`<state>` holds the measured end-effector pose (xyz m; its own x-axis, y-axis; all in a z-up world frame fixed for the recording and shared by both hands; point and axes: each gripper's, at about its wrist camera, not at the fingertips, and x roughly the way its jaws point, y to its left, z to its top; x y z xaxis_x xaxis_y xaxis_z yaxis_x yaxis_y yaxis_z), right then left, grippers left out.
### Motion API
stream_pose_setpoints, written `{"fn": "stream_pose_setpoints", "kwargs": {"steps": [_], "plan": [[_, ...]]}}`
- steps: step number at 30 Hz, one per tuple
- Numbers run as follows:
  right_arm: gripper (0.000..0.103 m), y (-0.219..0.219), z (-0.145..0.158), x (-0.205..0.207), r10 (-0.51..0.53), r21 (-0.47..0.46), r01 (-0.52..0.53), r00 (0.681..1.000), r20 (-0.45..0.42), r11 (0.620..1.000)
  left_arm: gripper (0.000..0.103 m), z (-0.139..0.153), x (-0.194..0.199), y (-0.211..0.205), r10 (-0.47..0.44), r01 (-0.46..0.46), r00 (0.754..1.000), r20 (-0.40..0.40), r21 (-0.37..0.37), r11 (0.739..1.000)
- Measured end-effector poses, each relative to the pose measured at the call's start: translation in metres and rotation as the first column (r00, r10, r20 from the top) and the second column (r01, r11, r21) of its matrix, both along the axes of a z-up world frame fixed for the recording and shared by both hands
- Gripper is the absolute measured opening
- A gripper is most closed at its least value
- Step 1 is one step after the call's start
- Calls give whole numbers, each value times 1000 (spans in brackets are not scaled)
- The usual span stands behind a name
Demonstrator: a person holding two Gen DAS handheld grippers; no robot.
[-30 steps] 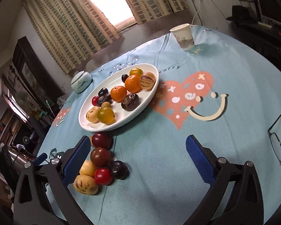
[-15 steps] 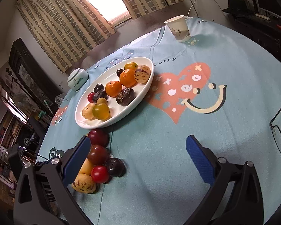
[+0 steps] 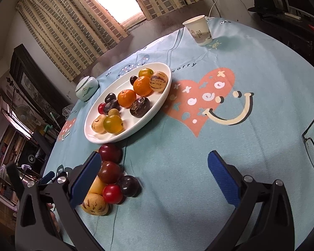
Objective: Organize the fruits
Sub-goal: 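Move the left tool toward another dark plum on the cloth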
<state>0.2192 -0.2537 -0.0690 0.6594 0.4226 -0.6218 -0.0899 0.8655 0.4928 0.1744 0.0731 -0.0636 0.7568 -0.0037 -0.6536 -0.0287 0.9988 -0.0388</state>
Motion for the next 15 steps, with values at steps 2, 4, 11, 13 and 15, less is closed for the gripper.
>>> {"fn": "stream_pose_setpoints", "kwargs": {"steps": [2, 4, 11, 13, 15], "plan": [[102, 0, 0, 0, 2, -2, -2, 1000, 2, 1000, 101, -5, 4, -14, -51, 52, 998, -29, 45, 998], [102, 1, -1, 0, 1, -3, -1, 1000, -3, 1000, 101, -10, 8, -25, -81, 86, 995, -58, 86, 993], [102, 2, -1, 0, 5, -4, -5, 1000, -8, 1000, 101, -15, 21, -27, -118, 124, 990, -82, 74, 990], [102, 3, -1, 0, 7, -3, -7, 1000, -8, 1000, 101, -15, 19, -33, -150, 156, 986, -77, 80, 984], [102, 4, -1, 0, 11, -5, -11, 1000, -8, 1000, 101, -14, 18, -37, -161, 166, 985, -59, 93, 982]]}}
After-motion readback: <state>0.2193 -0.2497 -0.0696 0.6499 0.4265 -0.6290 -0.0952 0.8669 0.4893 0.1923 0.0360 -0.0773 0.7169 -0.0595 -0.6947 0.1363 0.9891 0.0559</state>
